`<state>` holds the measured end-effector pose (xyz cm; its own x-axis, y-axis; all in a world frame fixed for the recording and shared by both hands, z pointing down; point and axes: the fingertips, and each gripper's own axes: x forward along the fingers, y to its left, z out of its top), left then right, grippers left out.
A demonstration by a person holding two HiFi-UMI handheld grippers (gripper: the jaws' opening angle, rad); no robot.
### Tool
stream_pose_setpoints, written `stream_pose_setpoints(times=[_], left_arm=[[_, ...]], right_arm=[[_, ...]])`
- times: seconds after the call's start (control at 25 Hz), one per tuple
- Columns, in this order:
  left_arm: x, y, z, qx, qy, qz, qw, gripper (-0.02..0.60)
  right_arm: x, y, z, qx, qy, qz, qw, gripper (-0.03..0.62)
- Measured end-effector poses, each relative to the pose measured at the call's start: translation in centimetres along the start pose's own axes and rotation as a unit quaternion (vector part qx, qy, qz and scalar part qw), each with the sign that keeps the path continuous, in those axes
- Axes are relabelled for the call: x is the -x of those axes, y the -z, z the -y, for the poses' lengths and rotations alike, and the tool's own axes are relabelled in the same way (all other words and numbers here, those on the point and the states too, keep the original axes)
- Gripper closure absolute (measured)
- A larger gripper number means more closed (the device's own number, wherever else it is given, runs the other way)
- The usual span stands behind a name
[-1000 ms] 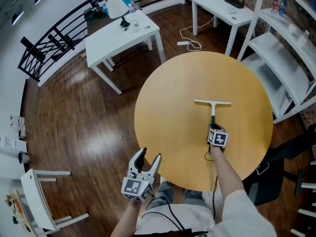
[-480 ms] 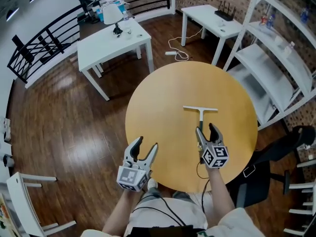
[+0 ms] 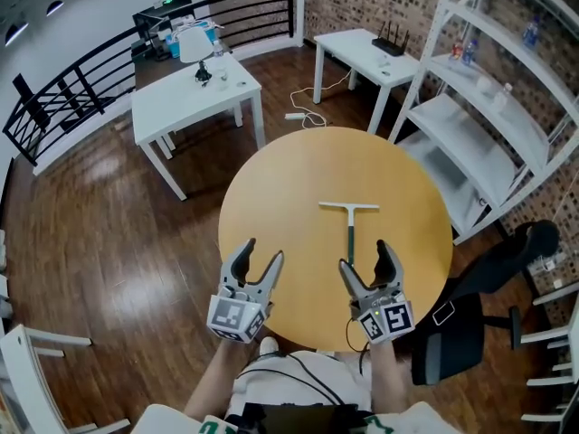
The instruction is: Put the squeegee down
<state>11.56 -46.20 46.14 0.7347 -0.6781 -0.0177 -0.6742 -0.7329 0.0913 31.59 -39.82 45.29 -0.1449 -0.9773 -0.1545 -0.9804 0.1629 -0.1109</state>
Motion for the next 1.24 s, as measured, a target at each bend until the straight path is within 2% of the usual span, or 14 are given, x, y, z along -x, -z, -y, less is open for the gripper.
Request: stream_pose_setpoints(times=[0.16,0.36,0.52,0.8,0.96,1.24], left_arm=[[0.4,0.3,1.5,-0.001,0.004,0.002,1.0,0.342],[1.1,0.8,2.0,-0.012,0.002,0.005,0.9999,0.342],[1.4,0.7,2.1,-0.018,0.004,0.002,0.9998,0.342],[1.8,0.6,2.0,-0.021,0.005,-0.004,0.9998,0.342],[1.7,0.5,2.2,-0.023,0.009,-0.011,0.9996,0.342],[1.1,0.8,2.0,-0.022,0.011,-0.009,0.9997,0.342]], right_arm=[[1.6,1.5,-0.1,0.006,0.017,-0.024,1.0,0.155],[2.1,1.7,-1.1,0.028,0.019,-0.042,0.999,0.163],[2.0,2.2,-1.5,-0.008,0.005,-0.05,0.999,0.164],[1.7,2.6,-2.1,-0.018,-0.012,-0.059,0.998,0.164],[1.7,3.0,-1.8,-0.043,-0.011,-0.066,0.997,0.164],[1.5,3.3,-1.3,-0.046,-0.01,-0.073,0.996,0.164]])
